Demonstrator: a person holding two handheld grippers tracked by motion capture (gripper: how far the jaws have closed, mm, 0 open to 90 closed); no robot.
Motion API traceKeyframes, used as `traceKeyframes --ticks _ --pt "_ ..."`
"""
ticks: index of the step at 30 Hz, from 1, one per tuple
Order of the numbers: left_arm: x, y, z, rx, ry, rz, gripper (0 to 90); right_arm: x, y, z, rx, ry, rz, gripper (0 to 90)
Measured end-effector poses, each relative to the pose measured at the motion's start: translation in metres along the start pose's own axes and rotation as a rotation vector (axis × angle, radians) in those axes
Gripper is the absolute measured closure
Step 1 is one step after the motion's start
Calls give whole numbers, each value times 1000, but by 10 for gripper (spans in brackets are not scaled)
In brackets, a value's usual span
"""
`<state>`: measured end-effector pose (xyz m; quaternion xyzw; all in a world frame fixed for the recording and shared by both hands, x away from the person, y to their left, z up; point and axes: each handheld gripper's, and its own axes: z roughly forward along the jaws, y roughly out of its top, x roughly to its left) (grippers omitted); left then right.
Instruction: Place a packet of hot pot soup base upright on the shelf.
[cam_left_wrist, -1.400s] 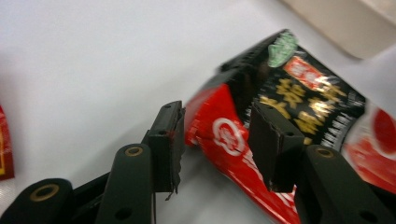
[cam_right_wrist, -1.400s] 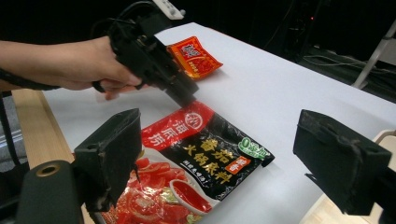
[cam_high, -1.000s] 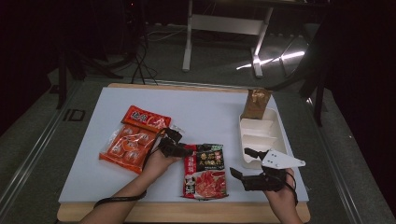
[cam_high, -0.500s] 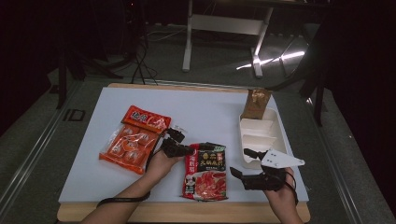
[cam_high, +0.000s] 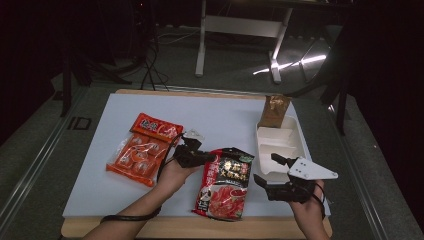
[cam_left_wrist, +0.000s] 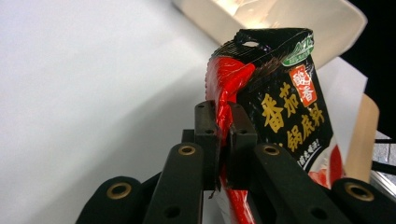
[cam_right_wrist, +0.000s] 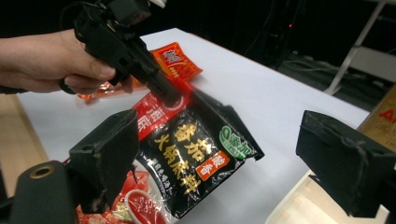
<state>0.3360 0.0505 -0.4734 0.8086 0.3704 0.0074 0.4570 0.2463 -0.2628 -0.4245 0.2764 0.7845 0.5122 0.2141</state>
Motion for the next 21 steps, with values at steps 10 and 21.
traceKeyframes --ticks 10,21 --pt "-35 12 -30 -78 -54 100 867 -2 7 -12 -60 74 47 103" --pt "-48 19 -54 -206 -42 185 863 10 19 -16 -55 62 26 149"
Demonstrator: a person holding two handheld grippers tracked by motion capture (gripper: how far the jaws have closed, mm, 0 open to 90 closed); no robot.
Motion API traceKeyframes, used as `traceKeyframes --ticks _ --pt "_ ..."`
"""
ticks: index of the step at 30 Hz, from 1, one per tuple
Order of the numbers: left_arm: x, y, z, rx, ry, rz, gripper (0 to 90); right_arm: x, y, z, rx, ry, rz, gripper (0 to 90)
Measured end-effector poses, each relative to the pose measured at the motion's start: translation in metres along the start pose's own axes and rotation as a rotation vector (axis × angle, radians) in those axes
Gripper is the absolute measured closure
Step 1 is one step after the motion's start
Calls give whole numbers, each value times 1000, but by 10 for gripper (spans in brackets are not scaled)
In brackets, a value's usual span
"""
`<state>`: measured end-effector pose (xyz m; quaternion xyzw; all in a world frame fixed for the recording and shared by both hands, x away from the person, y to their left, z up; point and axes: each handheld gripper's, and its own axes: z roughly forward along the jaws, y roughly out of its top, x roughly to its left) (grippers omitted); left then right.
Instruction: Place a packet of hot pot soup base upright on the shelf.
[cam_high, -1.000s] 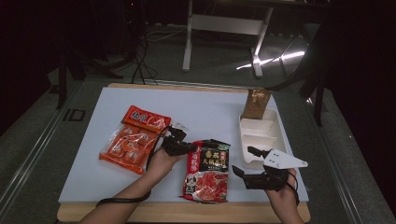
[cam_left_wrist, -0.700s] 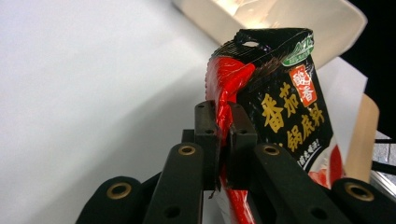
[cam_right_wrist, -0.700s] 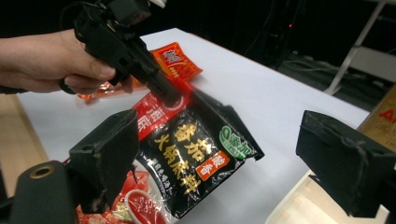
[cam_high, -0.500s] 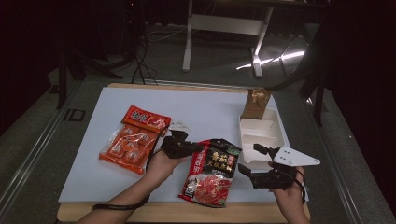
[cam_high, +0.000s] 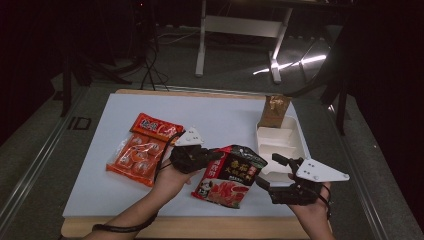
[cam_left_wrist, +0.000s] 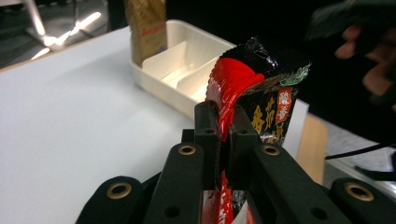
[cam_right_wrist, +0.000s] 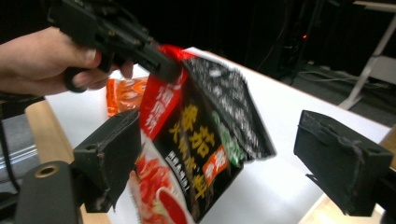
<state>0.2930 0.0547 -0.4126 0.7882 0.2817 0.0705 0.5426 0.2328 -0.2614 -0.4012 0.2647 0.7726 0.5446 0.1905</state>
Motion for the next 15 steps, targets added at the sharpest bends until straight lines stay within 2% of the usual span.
traceKeyframes --ticks 2,3,5,8,11,13,15 --pt "4 1 -2 -24 -37 -2 863 -2 0 1 6 -10 19 168" --pt "3 1 -3 -37 -29 12 863 -4 0 2 4 -6 30 175" --pt "6 1 -5 -65 -41 -11 863 -7 0 4 11 -13 53 198" --pt "10 -1 -8 -146 -79 -35 862 -9 0 7 9 2 75 259" --pt "13 -3 -11 -214 -110 -78 861 -9 2 11 40 24 68 433" --pt "13 -3 -12 -243 -113 -75 861 -10 5 14 51 29 63 511" --pt "12 -1 -11 -245 -125 -79 862 -11 8 16 46 39 70 548"
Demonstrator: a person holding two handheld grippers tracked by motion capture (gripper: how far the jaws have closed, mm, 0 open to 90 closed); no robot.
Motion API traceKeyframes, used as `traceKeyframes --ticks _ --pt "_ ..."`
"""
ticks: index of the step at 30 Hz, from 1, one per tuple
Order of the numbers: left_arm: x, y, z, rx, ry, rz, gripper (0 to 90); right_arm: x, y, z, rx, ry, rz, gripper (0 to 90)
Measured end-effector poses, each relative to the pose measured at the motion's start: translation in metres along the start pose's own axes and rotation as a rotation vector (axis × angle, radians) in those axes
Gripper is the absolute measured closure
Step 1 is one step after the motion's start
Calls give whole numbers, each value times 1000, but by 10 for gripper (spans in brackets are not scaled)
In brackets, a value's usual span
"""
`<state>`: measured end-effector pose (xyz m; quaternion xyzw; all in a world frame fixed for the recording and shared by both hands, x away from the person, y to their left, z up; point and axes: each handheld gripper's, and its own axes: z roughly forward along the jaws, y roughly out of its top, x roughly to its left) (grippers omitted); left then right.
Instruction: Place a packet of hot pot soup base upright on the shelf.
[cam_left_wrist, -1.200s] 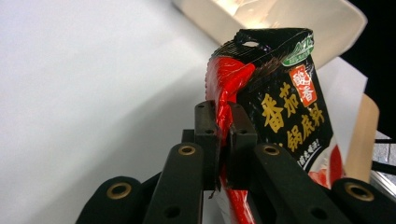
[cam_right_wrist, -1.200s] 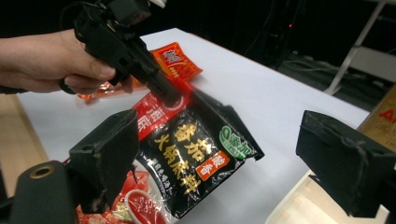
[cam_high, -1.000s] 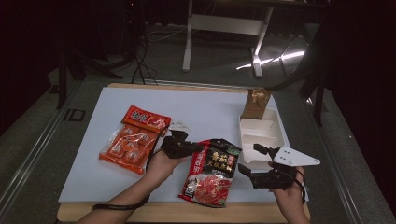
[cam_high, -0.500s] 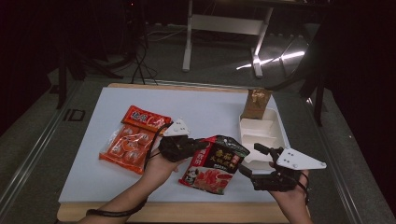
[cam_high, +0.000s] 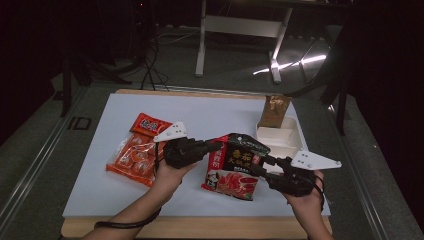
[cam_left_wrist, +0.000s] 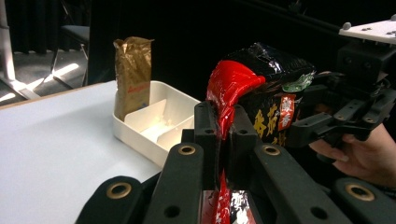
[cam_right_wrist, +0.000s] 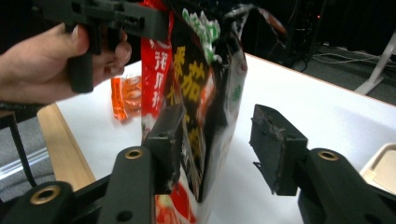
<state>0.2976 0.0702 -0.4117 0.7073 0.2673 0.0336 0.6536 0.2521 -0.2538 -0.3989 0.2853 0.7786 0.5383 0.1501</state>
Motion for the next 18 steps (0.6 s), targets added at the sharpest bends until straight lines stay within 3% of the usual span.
traceKeyframes --ticks 4,6,15,18 --pt "-5 0 4 13 14 45 861 -2 8 4 -16 35 25 643" --pt "-6 -2 5 15 6 47 859 -4 11 6 -36 45 46 680" --pt "2 -6 3 28 -17 2 845 -11 18 9 -34 101 89 749" --pt "3 -4 2 19 -26 -8 816 -9 23 8 -35 97 67 757"
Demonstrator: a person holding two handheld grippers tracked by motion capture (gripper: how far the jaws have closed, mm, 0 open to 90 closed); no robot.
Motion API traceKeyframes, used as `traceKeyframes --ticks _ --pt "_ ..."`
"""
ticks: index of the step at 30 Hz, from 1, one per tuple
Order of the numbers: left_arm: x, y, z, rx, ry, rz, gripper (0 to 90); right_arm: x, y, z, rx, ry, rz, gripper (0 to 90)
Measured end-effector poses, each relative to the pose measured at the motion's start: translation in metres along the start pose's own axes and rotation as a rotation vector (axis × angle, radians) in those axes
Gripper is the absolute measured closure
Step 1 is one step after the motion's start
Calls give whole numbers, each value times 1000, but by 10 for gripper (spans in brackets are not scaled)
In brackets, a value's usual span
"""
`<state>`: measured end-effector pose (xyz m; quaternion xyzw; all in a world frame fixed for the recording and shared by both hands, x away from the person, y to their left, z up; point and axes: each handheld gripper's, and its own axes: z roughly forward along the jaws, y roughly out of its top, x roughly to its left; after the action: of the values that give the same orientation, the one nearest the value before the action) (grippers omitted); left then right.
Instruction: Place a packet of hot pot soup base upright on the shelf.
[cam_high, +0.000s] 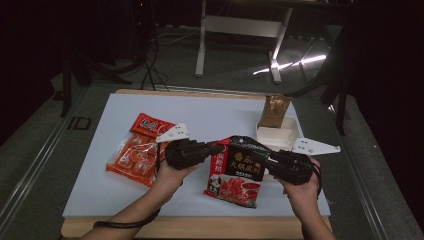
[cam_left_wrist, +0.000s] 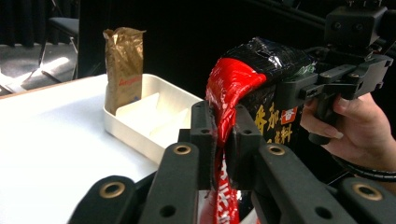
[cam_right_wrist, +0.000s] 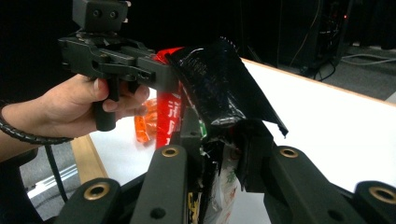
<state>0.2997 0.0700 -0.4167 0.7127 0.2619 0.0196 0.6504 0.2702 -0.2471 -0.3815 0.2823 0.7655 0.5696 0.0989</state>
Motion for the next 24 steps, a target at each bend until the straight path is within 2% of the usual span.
traceKeyframes --ticks 2,4,5,7,8,10,11,13,14,16,18,20,24 --pt "2 0 -1 -12 -15 -4 780 2 4 0 3 -5 -27 760" --pt "3 0 -3 -31 -34 -23 721 2 7 -1 0 0 -29 760" --pt "4 0 -3 -42 -50 -30 664 1 8 -1 -4 3 -26 760" --pt "4 1 -5 -35 -34 -31 522 0 10 -1 -4 -4 -33 760" --pt "4 1 -6 -37 -35 -29 515 -1 11 -2 -3 -4 -32 761" --pt "4 0 -8 -47 -38 -52 404 -2 13 -3 -4 -7 -35 760" --pt "4 0 -9 -51 -45 -60 379 -2 13 -3 -5 -6 -35 761" --pt "5 -1 -11 -47 -53 -50 294 -4 15 -5 -11 -10 -33 760" --pt "5 -3 -12 -44 -58 -23 248 -5 16 -6 -12 -13 -32 760" --pt "4 -4 -14 -41 -30 -17 176 -7 19 -7 -17 -16 -28 760" --pt "5 -6 -17 -22 -23 -19 159 -9 21 -9 -22 -24 -30 760" --pt "6 -11 -21 -35 -12 -19 154 -11 25 -11 -27 -37 -39 760" --pt "9 -17 -32 -13 17 -5 137 -18 34 -19 -49 -55 -41 760"
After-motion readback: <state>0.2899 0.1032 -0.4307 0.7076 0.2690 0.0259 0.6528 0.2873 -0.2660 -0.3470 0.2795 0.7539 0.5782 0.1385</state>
